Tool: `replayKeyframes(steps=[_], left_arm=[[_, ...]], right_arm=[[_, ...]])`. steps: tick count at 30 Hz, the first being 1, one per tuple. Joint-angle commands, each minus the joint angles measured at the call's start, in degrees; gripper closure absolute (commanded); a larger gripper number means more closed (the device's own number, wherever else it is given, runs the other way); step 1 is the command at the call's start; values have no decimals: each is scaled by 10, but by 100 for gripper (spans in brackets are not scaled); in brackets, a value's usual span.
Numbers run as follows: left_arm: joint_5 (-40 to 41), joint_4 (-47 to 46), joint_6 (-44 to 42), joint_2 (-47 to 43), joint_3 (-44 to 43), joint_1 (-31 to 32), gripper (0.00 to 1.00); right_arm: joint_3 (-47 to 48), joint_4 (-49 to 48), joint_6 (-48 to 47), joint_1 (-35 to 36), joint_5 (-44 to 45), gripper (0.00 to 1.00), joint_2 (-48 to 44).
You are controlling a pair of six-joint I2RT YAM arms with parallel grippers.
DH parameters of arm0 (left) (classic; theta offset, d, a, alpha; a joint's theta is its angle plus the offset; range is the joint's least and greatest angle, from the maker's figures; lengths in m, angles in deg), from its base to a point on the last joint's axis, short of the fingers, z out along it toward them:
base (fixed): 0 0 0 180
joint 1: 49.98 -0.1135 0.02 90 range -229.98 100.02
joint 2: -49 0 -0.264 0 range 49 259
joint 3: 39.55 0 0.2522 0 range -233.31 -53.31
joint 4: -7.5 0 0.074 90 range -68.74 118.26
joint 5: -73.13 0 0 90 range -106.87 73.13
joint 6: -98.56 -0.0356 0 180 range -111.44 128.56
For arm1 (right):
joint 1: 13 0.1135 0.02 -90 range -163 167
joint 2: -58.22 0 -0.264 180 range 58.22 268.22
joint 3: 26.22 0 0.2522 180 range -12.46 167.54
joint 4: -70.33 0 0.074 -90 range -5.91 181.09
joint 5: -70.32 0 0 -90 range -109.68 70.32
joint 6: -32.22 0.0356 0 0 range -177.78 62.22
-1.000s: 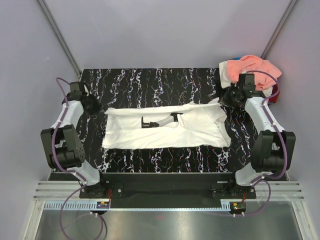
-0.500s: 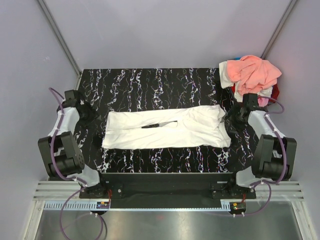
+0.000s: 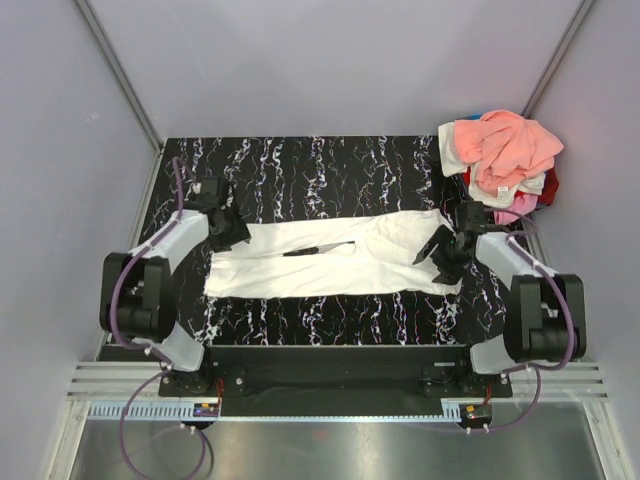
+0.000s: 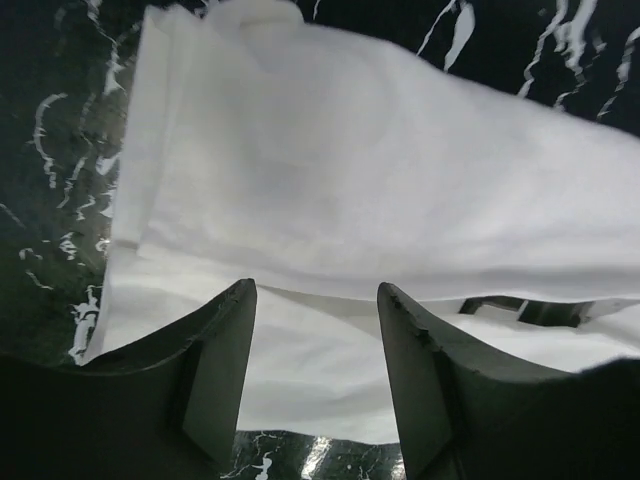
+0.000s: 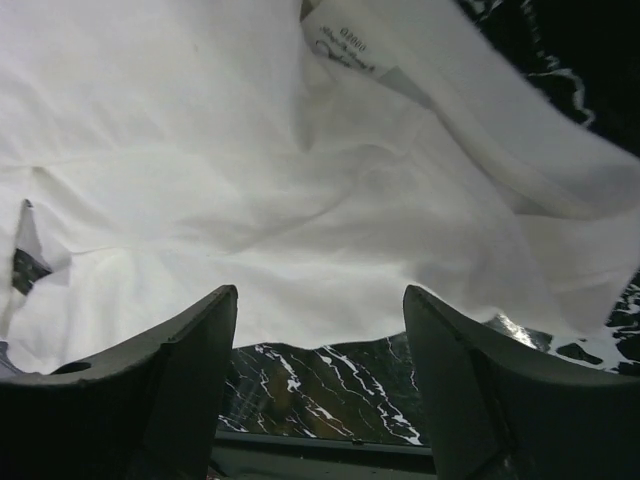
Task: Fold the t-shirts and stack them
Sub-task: Fold the tshirt
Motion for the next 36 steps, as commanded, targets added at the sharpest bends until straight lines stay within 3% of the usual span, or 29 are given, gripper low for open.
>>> replayKeyframes(steps=[1, 5, 7, 14, 20, 23, 24, 25, 26, 27, 30, 34, 36], left_arm=[[27, -11, 17, 56, 14, 19, 45], [24, 13, 13, 88, 12, 36, 49], [24, 14, 11, 78, 26, 39, 50], [4, 28, 9, 79, 68, 63, 54], [-65, -3, 79, -37, 177, 157, 54], [-120, -29, 137, -112, 234, 222, 53], [-138, -37, 171, -130, 247, 242, 53], [-141, -52, 191, -163, 261, 261, 52], [-142, -60, 241, -178, 284, 306, 52], [-147, -86, 263, -203, 294, 332, 52], [-137, -102, 329, -221, 301, 421, 51], [-104, -80, 381, -246, 253, 520, 49], [-82, -63, 408, -249, 211, 574, 48]], right_arm=[[-1, -42, 21, 38, -15, 25, 42], [52, -65, 3, 39, -26, 26, 145], [121, -40, -10, 40, -28, 31, 216], [389, 58, -20, 57, -31, 31, 402], [706, 145, 11, 116, -46, 32, 594], [938, 197, 20, 164, -86, 32, 736], [1076, 221, 25, 172, -97, 32, 816], [1131, 215, 53, 179, -114, 31, 848], [1157, 192, 76, 180, -151, 30, 866], [1127, 104, 99, 180, -169, 29, 864], [1029, -24, 144, 178, -171, 23, 832], [1100, -31, 135, 174, -178, 17, 851], [1093, -56, 140, 168, -184, 11, 825]])
